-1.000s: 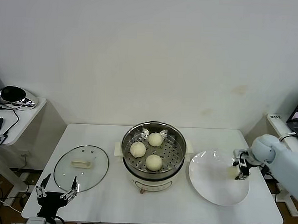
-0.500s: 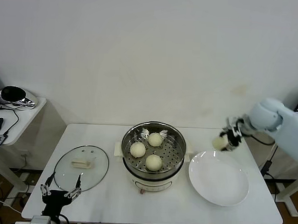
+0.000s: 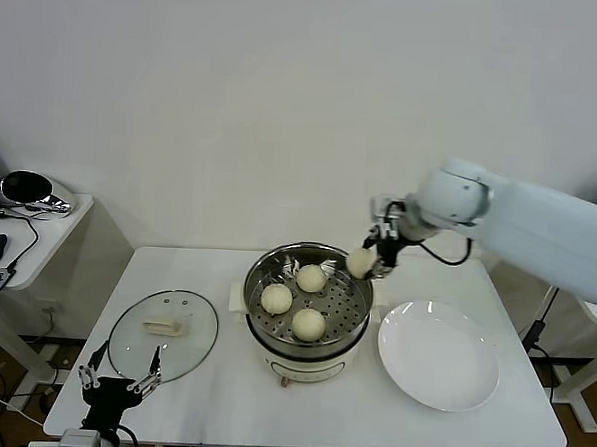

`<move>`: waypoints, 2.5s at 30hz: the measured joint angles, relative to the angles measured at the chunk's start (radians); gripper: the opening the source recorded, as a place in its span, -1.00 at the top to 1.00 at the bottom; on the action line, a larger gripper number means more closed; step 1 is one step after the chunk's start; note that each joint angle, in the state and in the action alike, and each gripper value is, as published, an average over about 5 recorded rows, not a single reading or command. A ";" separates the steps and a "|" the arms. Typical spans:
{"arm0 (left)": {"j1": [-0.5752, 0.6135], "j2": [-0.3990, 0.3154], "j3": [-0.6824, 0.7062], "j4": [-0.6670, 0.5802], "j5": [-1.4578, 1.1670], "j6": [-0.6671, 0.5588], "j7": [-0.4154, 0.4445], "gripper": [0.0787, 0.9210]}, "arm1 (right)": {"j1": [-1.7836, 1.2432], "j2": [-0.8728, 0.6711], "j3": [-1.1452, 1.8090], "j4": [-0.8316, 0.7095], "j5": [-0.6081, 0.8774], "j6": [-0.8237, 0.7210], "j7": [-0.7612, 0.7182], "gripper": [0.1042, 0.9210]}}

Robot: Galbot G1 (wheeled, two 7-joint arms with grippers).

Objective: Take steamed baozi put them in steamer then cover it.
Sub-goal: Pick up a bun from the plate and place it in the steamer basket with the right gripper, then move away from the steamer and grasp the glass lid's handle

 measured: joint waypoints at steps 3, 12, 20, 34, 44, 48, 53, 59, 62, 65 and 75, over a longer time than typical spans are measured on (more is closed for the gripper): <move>-0.001 -0.001 -0.002 -0.001 0.000 0.000 0.000 -0.77 | -0.011 0.041 -0.016 -0.017 0.025 -0.023 0.026 -0.24; -0.007 -0.001 -0.003 0.000 0.000 0.000 0.000 -0.77 | -0.071 0.109 -0.036 -0.075 0.042 -0.063 0.069 -0.24; -0.002 -0.002 -0.008 0.000 -0.001 -0.001 0.000 -0.77 | -0.121 0.136 -0.038 -0.101 0.028 -0.081 0.082 -0.24; -0.007 -0.002 -0.012 0.008 -0.007 -0.001 -0.001 -0.77 | -0.121 0.108 -0.009 -0.069 0.008 -0.092 0.073 -0.74; -0.018 -0.003 -0.003 0.010 -0.007 0.000 0.002 -0.77 | -0.140 -0.032 0.088 0.066 0.039 -0.062 0.151 -0.76; -0.020 -0.004 0.000 0.008 -0.008 -0.002 0.004 -0.77 | -0.229 -0.132 0.183 0.143 0.068 0.009 0.278 -0.76; -0.025 -0.007 0.004 0.008 -0.007 -0.004 0.005 -0.77 | -0.461 -0.231 0.412 0.232 0.071 0.139 0.447 -0.76; -0.026 -0.015 0.013 0.016 0.002 -0.018 -0.001 -0.77 | -0.853 -0.226 0.804 0.290 -0.015 0.323 0.573 -0.76; -0.029 -0.019 0.016 0.024 0.016 -0.030 -0.010 -0.77 | -1.053 -0.171 1.004 0.297 -0.077 0.426 0.602 -0.76; -0.035 -0.021 0.022 0.036 0.044 -0.045 -0.022 -0.77 | -1.249 -0.094 1.203 0.300 -0.127 0.525 0.613 -0.76; -0.064 -0.019 0.027 0.123 0.299 -0.125 -0.090 -0.77 | -1.784 0.188 1.770 0.334 -0.200 0.730 0.587 -0.76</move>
